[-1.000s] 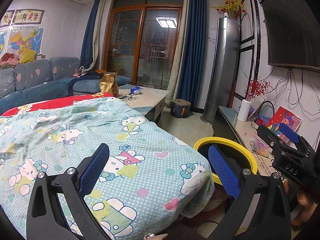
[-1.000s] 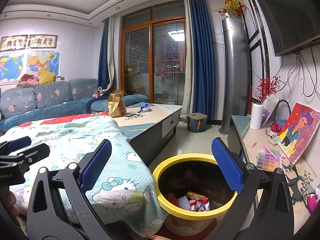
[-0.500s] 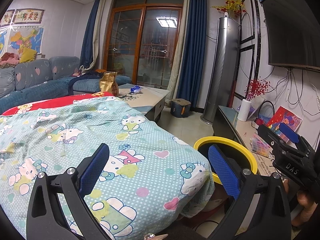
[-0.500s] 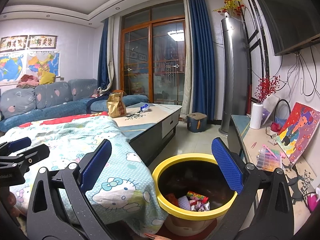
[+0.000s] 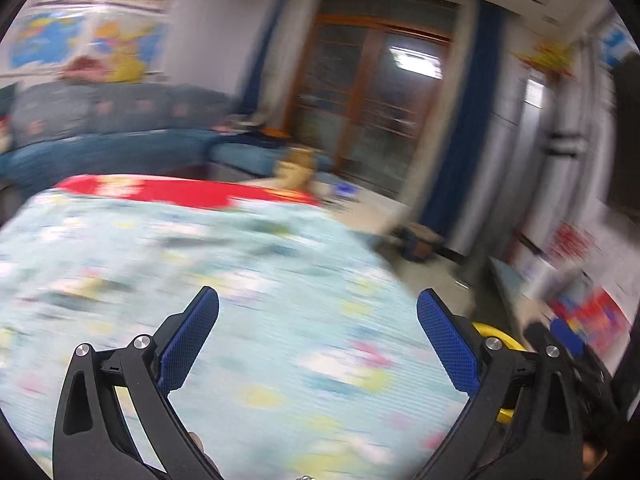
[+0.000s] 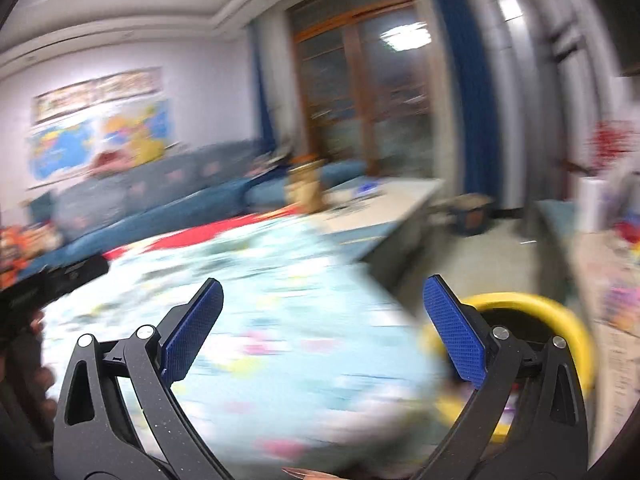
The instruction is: Collect trash
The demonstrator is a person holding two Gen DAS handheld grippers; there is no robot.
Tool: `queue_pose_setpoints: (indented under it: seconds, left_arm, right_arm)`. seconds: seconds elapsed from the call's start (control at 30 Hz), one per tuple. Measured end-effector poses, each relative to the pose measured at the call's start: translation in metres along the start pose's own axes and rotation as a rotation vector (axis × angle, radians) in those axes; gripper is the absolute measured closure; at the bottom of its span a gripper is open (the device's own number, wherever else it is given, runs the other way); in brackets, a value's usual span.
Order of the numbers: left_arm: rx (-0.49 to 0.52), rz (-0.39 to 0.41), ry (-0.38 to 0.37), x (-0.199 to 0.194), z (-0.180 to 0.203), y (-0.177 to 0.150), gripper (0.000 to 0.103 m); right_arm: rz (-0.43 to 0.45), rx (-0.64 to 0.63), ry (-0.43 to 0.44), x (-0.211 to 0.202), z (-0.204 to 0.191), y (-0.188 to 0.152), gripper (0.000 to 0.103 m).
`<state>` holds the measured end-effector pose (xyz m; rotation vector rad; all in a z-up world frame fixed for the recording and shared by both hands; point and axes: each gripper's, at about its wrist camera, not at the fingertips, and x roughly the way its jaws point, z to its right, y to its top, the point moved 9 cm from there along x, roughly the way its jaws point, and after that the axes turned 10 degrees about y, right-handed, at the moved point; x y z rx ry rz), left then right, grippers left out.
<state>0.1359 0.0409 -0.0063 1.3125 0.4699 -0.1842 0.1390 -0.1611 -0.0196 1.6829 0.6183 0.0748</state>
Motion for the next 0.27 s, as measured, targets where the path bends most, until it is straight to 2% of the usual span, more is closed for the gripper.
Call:
queue_pose_setpoints:
  seconds: [0.1, 0.17, 0.2, 0.27]
  left_arm:
    - [-0.052, -0.046, 0.266, 0.016, -0.108, 0.014, 0.006]
    - [-0.093, -0.102, 0.450, 0.025, -0.189, 0.009, 0.006]
    - [-0.117, -0.156, 0.574, 0.029, -0.238, 0.001, 0.006]
    - [-0.160, -0.257, 0.685, 0.037, -0.297, -0.017, 0.007]
  right_arm:
    - [-0.126, 0.002, 0.192, 0.066, -0.083, -0.006, 0.011]
    - [-0.230, -0.017, 0.299, 0.109, -0.141, -0.018, 0.011]
    - [-0.289, -0.032, 0.355, 0.134, -0.177, -0.028, 0.011]
    - [-0.440, -0.088, 0.420, 0.184, -0.243, -0.058, 0.011]
